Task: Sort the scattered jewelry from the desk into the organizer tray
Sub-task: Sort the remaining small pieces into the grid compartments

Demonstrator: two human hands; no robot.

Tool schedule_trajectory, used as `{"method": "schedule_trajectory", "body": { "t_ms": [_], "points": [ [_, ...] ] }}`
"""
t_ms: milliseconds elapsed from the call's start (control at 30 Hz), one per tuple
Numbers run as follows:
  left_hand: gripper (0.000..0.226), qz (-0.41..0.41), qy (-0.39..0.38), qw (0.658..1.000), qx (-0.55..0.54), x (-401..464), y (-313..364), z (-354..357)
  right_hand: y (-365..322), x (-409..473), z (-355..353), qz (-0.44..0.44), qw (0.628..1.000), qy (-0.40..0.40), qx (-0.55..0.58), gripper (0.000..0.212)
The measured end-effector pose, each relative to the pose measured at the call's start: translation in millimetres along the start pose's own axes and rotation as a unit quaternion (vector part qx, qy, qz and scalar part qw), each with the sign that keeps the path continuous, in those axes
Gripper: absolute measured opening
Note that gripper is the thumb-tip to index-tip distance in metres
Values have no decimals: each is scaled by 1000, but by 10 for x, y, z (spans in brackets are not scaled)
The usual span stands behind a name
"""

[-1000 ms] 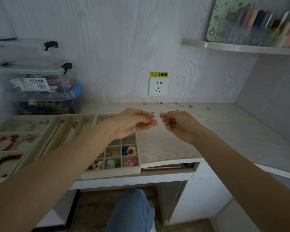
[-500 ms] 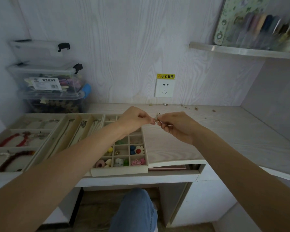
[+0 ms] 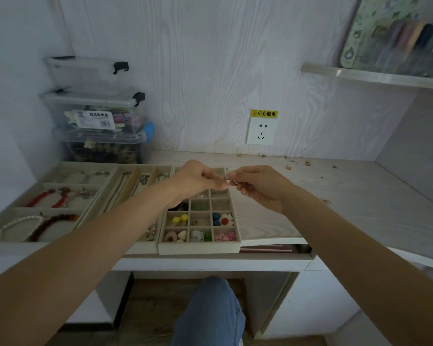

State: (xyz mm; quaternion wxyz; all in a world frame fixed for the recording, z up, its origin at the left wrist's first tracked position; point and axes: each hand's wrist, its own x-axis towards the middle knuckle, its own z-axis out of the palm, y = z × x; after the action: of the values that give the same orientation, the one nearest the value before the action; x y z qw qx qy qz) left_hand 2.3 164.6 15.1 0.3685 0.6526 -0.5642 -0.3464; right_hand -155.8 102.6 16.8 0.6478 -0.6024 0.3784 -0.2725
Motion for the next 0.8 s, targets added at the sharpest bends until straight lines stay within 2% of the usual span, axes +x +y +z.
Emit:
{"method": "schedule_trajectory", "body": {
  "t_ms": [133,233,333,567,700,800],
  "points": [
    [25,-11,22,999,27,32,-93,-62,29,1,-33,9,1000,5,-27,12],
    [22,-17,30,998,60,55,-138,-56,79,-12,-29,16,998,6,-59,10],
    [18,-21,38,995,93,61,-130,-20,114,7,7,-11,985,27,-168,5],
    [29,-32,63,975,213,134,-70,118,158,75,167,-92,890,70,-442,9],
    [24,-44,49,961,270,191,-16,184,163,82,247,-113,836,65,-532,10],
    [19,-35,56,947,314,229,-7,213,194,84,264,-112,825,67,-550,10]
  ]
}}
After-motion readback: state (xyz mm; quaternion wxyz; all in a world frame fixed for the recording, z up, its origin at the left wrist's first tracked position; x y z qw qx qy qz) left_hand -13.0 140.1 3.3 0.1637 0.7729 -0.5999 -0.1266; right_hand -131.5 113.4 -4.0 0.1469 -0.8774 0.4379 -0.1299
